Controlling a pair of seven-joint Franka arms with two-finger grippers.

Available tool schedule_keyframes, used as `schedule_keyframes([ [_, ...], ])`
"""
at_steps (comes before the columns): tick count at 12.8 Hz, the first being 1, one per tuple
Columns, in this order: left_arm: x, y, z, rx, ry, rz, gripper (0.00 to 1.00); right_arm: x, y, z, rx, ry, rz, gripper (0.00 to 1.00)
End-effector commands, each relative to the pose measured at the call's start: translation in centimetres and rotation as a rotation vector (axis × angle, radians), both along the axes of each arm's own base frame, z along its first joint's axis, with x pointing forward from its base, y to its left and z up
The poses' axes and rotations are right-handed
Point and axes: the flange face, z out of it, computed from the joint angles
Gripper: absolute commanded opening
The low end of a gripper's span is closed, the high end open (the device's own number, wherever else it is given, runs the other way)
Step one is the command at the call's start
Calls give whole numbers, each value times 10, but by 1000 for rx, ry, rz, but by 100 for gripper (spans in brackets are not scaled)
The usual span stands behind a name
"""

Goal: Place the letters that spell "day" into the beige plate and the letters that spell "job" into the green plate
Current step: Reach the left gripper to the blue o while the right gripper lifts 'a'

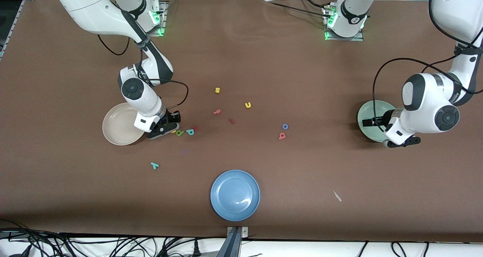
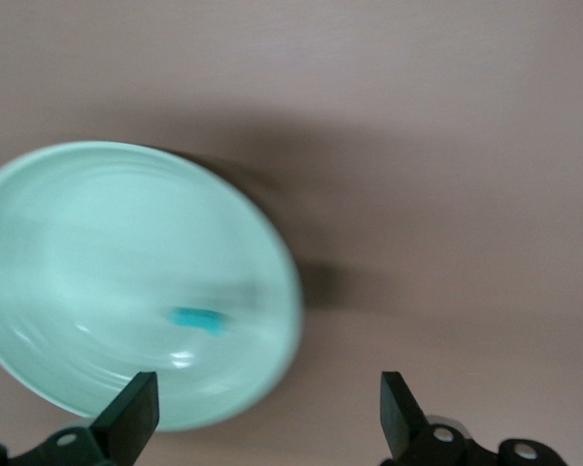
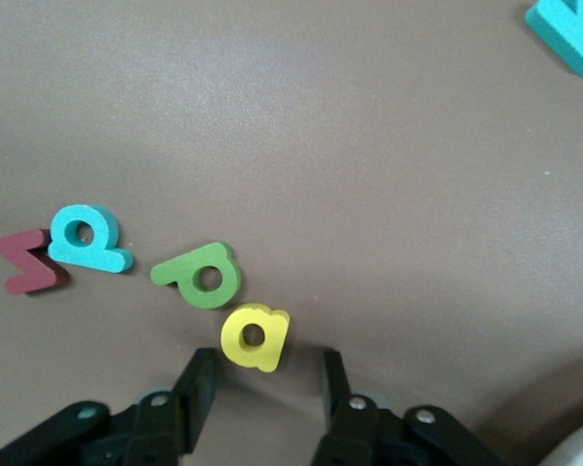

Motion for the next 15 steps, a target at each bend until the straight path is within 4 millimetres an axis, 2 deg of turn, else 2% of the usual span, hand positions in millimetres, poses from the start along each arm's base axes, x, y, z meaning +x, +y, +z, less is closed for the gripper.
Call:
schedule_keyframes([
  [1, -4, -78, 17, 21, -9, 101, 100, 2, 6, -3, 8, -6, -26, 49],
  [3, -1, -147, 13, -9, -97, 182, 100, 1, 9, -2, 12, -5, -35, 45],
  [5, -2, -210, -13, -39, -165, 267, 100, 1, 12, -2, 16, -6, -32, 43],
  [7, 0, -248, -34, -56, -167, 321, 99, 0, 14, -1, 18, -5, -54, 40],
  [9, -3, -280, -56, -58, -138, 330, 93, 0, 19, 0, 24, -7, -49, 38],
  [11, -8, -294, -70, -42, -130, 310, 91, 0, 19, -2, 23, -4, -49, 31],
  [12, -7, -294, -71, -40, -132, 310, 87, 0, 19, -2, 22, -3, -48, 27],
  [15, -9, -296, -77, -36, -124, 309, 74, -1, 19, -2, 20, -2, -39, 2],
])
